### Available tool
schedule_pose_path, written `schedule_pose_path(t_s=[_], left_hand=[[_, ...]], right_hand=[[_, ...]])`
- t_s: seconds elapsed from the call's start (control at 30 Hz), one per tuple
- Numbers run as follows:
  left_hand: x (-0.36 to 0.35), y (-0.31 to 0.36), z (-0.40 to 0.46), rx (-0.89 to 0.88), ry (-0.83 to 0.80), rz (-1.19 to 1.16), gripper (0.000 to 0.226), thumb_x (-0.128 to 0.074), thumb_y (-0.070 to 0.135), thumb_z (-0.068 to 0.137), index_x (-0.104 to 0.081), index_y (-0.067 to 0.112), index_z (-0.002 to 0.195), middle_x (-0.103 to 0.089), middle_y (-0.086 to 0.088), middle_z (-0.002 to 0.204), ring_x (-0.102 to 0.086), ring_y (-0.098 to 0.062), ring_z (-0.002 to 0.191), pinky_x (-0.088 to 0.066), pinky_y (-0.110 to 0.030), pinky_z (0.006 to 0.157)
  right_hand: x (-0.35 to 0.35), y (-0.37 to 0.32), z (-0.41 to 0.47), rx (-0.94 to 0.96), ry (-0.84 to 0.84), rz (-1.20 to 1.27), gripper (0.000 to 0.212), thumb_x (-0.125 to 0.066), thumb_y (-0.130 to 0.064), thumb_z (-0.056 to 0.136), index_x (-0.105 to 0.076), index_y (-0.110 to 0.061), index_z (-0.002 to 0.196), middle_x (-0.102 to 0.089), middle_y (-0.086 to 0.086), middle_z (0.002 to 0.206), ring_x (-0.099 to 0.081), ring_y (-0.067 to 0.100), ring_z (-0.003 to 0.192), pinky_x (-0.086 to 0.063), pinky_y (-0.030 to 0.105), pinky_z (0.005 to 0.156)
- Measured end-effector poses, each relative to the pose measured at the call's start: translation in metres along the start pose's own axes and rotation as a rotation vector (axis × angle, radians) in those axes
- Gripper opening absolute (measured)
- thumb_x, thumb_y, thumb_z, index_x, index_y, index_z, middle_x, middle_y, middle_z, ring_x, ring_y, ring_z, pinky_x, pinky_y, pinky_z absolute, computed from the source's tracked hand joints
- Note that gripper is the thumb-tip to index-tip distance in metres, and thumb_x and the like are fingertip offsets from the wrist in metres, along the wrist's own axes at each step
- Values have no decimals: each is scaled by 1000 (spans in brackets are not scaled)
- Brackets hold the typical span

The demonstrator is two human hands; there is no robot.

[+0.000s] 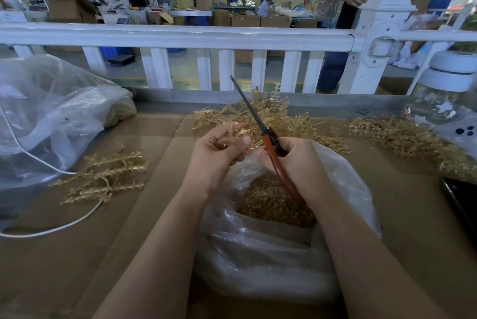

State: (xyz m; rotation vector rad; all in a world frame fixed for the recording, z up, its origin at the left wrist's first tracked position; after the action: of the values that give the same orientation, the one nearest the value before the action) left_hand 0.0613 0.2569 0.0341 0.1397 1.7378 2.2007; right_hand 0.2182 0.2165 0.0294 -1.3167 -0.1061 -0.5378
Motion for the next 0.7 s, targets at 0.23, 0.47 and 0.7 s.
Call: schedule_pose_path(t_s=[0.23,0.47,0.7], left_hand=[[6,4,1,-56,101,40,5,-73,16,85,-73,19,81,-72,5,72,-60,-2,58,-46,-14,54],[4,0,-1,110,75,-132,19,-63,12,93,-74,10,77,-70,-2,67,-61,-9,57,-48,-16,55],[4,-1,-2,165,80,-157,16,-66,14,91,-75,12,78,-72,-2,70,-61,-9,58,-48,-15,54]], right_hand=[[1,-1,1,-3,3,-4,13,-79,-22,84,-71,-23,73,-73,-10,68,-67,6,61,-50,12,54],[2,1,1,-24,7,14,16,-79,-19,84,-71,-23,72,-72,-9,66,-65,3,57,-49,12,52],[5,2,2,-18,40,8,17,-80,-21,84,-70,-26,71,-73,-11,71,-68,4,62,-50,12,52]])
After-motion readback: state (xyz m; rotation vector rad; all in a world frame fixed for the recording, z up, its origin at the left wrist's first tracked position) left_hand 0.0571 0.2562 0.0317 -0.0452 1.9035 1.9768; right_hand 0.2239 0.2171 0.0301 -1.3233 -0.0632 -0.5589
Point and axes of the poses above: each hand's wrist, its own z-axis towards the middle knuckle, its own x-axis out of the back of the hand, y = z × x, the point moved 7 cm from there along z, towards the middle knuckle
